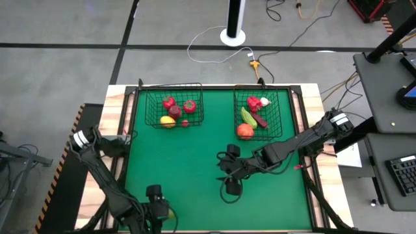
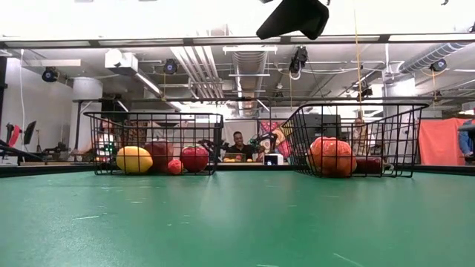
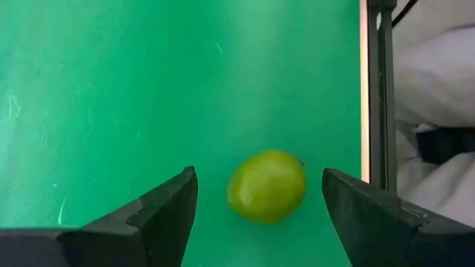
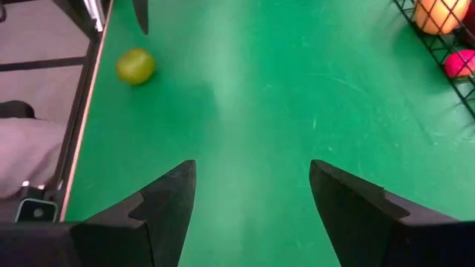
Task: Sort produce into baskets
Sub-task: Put the green lime into the left wire basket
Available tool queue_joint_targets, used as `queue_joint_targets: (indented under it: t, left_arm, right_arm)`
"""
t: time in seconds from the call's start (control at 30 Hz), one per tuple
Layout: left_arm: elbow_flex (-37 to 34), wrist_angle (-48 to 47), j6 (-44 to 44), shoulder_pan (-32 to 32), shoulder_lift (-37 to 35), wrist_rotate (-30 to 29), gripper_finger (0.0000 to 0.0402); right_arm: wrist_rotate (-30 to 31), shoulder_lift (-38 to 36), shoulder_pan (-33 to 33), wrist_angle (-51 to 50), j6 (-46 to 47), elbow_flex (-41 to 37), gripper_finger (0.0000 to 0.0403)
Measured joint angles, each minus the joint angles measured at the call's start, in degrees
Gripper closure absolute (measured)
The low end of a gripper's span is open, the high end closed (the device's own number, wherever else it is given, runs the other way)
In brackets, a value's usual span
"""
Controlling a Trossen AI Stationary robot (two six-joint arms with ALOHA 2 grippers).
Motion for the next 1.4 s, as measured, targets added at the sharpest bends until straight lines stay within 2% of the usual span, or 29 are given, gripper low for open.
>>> queue_joint_targets:
  t: [0.17,0.53,0.77,1.1,1.3,1.4]
  left_arm:
    - [2.3,-1.0,5.0,-0.2,2.0,0.5,0.0131]
    - [1.3,-0.2,13.7,-0.2,2.3,-0.6,0.0131]
    - [-1.8,6.4,20.2,0.1,2.3,-0.6,0.0131]
    - [-8.1,16.0,18.9,0.5,2.3,3.6,0.0132]
    - [-9.9,16.9,18.8,1.0,2.3,3.6,0.0134]
    - [-10.3,17.0,18.8,1.1,2.2,3.6,0.0150]
  right_arm:
    - [-0.1,0.0,0.0,0.0,0.0,0.0,0.0149]
    - [0.0,0.0,0.0,0.0,-0.6,0.0,0.0140]
    - [0.0,0.0,0.0,0.0,-0.9,0.0,0.0129]
    - [0.0,0.0,0.0,0.0,-1.1,0.0,0.0128]
    - [0.0,0.0,0.0,0.0,-1.1,0.0,0.0124]
    - [0.0,0.0,-0.3,0.0,-1.3,0.0,0.0127]
